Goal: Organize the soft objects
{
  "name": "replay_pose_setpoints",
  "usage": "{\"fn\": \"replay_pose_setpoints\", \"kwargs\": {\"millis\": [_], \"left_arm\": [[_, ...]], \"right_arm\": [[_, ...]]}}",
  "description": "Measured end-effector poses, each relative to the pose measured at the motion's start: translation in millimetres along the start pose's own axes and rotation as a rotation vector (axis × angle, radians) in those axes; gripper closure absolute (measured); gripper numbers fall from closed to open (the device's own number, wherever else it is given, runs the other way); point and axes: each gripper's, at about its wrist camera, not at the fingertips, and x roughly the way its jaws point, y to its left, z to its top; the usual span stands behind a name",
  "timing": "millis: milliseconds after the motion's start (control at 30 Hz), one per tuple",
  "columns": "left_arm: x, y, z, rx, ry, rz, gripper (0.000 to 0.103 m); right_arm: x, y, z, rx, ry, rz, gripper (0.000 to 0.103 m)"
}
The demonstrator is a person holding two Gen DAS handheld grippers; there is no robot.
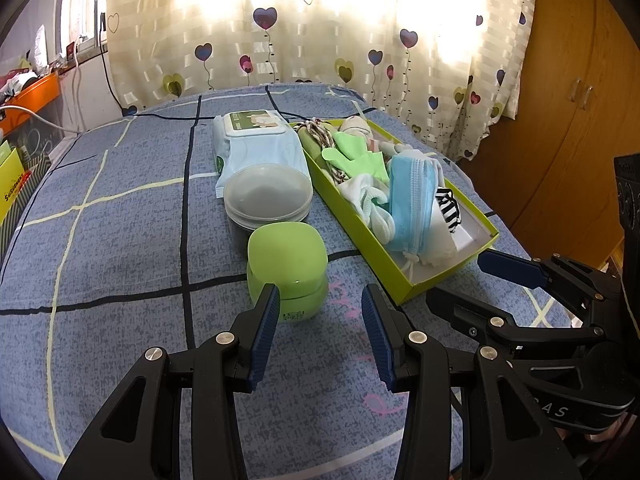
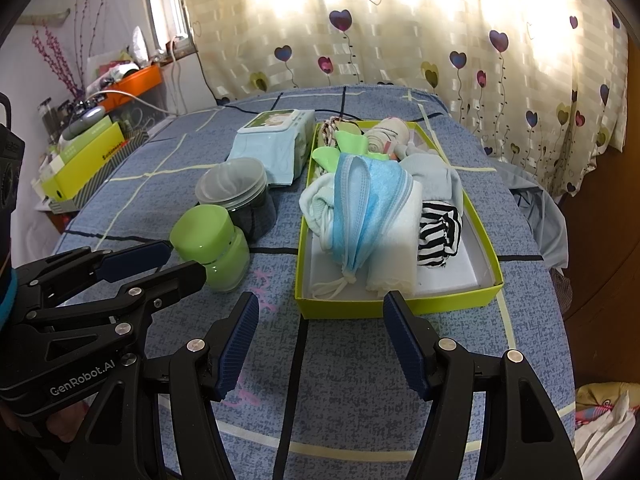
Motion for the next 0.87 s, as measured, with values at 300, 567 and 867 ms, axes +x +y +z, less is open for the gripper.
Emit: {"fn": "replay_pose_setpoints", "kwargs": {"millis": [300,567,867], "left_arm": [[-0.2,0.2,-0.3,0.000,0.000,0.000,0.059],[0.1,0.3,-1.1,-0.001,0.001,-0.001,0.059],[-0.7,-0.2,-3.2,-0.001,0.000,-0.001,0.059]], "right_arm": [[0.1,0.3,-0.1,0.001,0.000,0.001,0.038],[0.0,-1.3,0.3,0.001,0.000,0.001,0.038],[-0.1,-2.3,0.8,0.000,0.000,0.000,0.038]]}}
